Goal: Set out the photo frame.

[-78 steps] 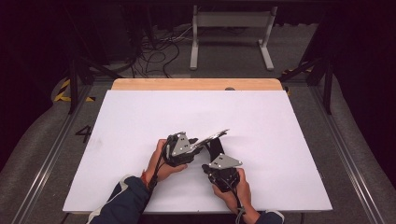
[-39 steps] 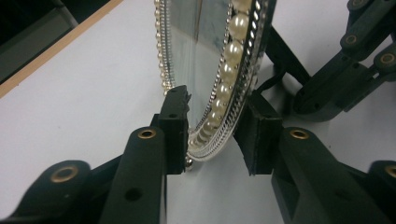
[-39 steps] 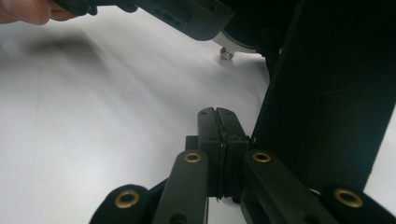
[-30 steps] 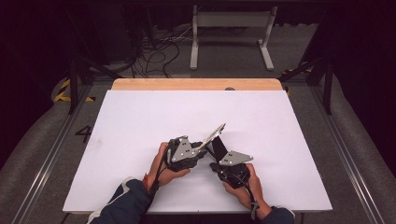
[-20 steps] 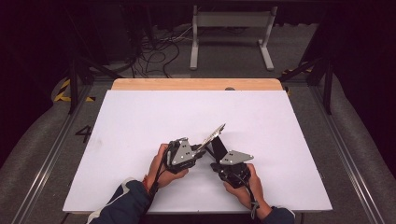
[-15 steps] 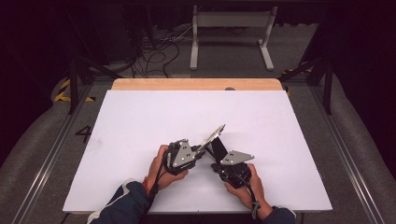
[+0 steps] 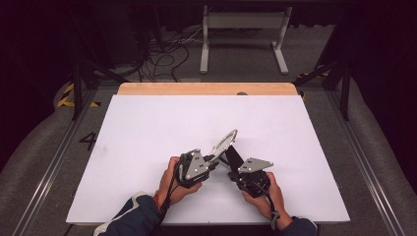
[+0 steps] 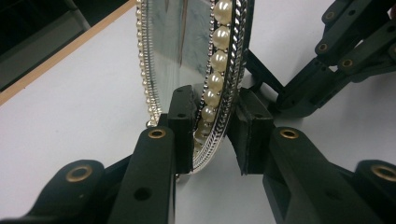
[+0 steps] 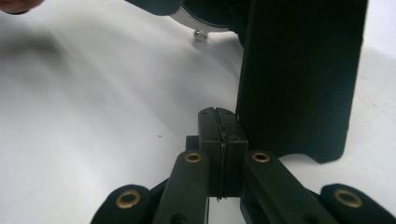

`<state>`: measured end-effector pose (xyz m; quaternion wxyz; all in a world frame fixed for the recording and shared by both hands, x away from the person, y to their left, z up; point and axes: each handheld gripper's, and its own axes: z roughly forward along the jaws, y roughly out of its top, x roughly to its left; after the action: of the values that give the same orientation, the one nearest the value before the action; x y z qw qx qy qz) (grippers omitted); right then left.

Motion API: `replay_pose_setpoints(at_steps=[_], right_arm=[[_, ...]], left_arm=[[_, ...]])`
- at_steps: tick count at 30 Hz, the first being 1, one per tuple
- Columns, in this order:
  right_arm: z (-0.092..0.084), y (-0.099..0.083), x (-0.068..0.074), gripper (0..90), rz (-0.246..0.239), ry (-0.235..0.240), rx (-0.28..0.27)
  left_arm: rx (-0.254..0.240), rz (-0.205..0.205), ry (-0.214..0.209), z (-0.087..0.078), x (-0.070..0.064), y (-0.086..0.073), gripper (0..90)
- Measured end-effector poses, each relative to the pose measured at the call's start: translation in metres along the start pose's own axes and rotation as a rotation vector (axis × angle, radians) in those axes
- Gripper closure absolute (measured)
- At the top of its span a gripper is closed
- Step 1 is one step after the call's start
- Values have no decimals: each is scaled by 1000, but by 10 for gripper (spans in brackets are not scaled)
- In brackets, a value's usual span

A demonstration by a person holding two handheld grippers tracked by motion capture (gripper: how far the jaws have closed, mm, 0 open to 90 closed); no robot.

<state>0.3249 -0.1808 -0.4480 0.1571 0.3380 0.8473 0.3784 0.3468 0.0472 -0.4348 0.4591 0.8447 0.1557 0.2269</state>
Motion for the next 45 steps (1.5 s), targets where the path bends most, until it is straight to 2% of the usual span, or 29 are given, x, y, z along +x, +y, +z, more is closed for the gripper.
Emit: replay_pose_setpoints(at_steps=[2,7,13,20,22,26,34,40,45], right_arm=[[-1,0,-3,900,-1,-17,3],[0,-2,-9,900,0,-25,2],[1,-3,-11,900,-6,-40,12],[0,-4,-17,900,9,-56,9],[0,-4,-18,900,15,-58,8],[-1,-4,-21,900,20,-63,6],[-2,-5,-26,900,30,-73,4],[-4,-6,-33,900,45,-86,-3],[-4,-8,-37,881,66,-99,-6]], left_arm=[[-2,1,-1,0,0,0,715],[-12,-6,-20,1,2,-1,712],[-1,25,-39,-1,2,0,648],[22,45,-125,-10,6,-5,594],[28,52,-133,-14,7,-7,587],[38,32,-146,-21,11,-12,554],[60,7,-143,-32,16,-19,455],[87,-8,-111,-43,20,-33,357],[126,-25,-65,-54,23,-47,289]])
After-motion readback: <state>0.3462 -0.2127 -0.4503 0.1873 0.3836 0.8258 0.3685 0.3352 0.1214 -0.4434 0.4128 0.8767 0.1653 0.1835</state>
